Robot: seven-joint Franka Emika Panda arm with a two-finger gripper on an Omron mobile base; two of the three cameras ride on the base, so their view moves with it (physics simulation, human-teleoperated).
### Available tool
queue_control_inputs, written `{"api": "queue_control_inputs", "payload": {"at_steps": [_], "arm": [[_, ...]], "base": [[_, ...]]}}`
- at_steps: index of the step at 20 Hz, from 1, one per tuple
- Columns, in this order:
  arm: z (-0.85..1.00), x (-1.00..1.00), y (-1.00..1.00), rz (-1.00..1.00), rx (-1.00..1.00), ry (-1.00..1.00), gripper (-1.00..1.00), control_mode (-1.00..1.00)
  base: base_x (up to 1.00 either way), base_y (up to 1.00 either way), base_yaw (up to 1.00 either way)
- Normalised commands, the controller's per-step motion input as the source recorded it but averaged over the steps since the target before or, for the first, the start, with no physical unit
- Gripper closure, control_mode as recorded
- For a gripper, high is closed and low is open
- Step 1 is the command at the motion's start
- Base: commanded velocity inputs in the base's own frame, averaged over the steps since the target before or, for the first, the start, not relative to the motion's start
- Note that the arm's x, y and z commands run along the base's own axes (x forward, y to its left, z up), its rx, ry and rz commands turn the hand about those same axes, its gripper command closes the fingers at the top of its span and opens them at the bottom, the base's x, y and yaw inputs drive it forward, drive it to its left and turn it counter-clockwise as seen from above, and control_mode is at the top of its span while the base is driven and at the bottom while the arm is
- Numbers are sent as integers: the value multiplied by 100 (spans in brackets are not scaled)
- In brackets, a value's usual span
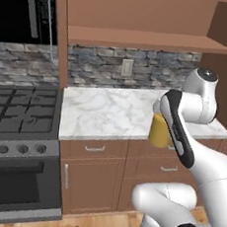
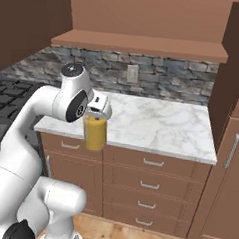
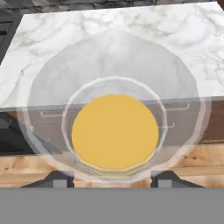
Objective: There is a tray on the dining counter. Grab the cup, mug, and pitcher and place them on the tray. The pitcher may be placed next to the tray if it cannot fit the tray.
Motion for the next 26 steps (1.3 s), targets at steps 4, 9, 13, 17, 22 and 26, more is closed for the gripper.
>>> {"api": "queue_control_inputs", "payload": {"at_steps": [4,9,13,17,22,26], "arm": [[0,0,0,0,0,0,100,100],[0,0,0,0,0,0,100,100],[0,0,0,0,0,0,100,100],[0,0,0,0,0,0,100,100],[0,0,0,0,0,0,100,100],[0,0,0,0,0,0,100,100]], "base": [[-100,0,34],[-95,11,59],[-79,50,76],[-98,96,66],[-88,100,67],[-69,100,66]]}}
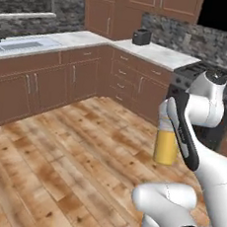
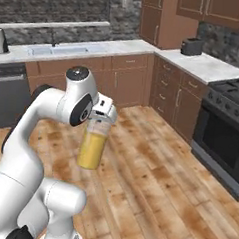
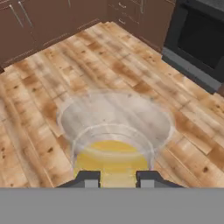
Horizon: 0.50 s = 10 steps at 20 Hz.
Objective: There is a tray on the dining counter. Grab the cup, mug, and pitcher and place them on the tray. The pitcher may be placed next to the tray if it cannot fit the tray.
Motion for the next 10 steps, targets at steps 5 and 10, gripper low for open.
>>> {"api": "queue_control_inputs", "payload": {"at_steps": [5,10], "arm": [[0,0,0,0,0,0,100,100],[0,0,0,0,0,0,100,100]], "base": [[-48,100,59],[-38,100,51]]}}
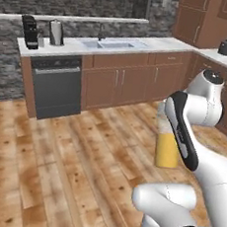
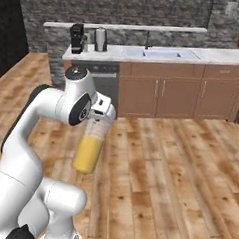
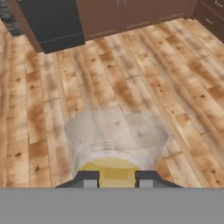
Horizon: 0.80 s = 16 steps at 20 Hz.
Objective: There is a tray on the dining counter. Grab the cup, mug, and pitcher and place them on the tray. The pitcher may be placed next to the tray if it cannot fit the tray.
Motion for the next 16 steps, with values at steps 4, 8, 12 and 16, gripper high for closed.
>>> {"api": "queue_control_inputs", "payload": {"at_steps": [4,8,12,16], "arm": [[0,0,0,0,0,0,100,100],[0,0,0,0,0,0,100,100],[0,0,0,0,0,0,100,100],[0,0,0,0,0,0,100,100]], "base": [[-14,100,38],[0,100,26],[24,93,11],[52,86,1]]}}
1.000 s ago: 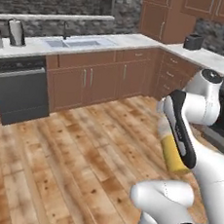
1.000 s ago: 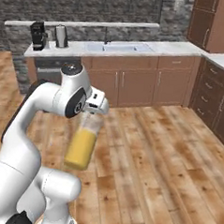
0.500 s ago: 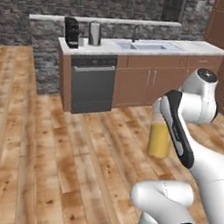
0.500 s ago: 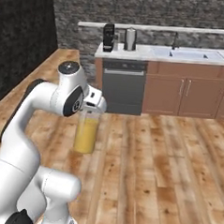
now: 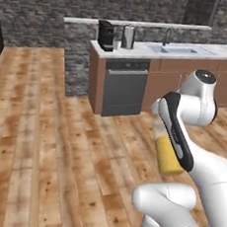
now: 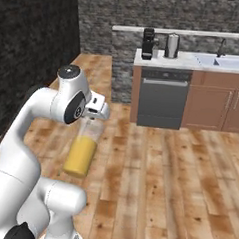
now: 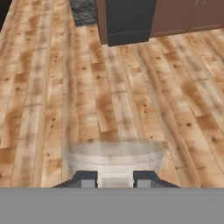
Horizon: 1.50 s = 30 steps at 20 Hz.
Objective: There is a tray on the dining counter. Grab the cup, mug, and pitcher and place them on the tray. The pitcher may be placed next to the tray if it cannot fit the tray.
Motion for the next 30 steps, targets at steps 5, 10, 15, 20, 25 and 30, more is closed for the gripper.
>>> {"api": "queue_control_inputs", "payload": {"at_steps": [5,10,15,20,25,30], "arm": [[0,0,0,0,0,0,100,100],[0,0,0,0,0,0,100,100],[0,0,0,0,0,0,100,100],[0,0,0,0,0,0,100,100],[0,0,0,0,0,0,100,100],[0,0,0,0,0,0,100,100]], "base": [[82,79,0],[90,87,0],[100,86,0],[100,88,0],[100,88,0],[100,86,0]]}}
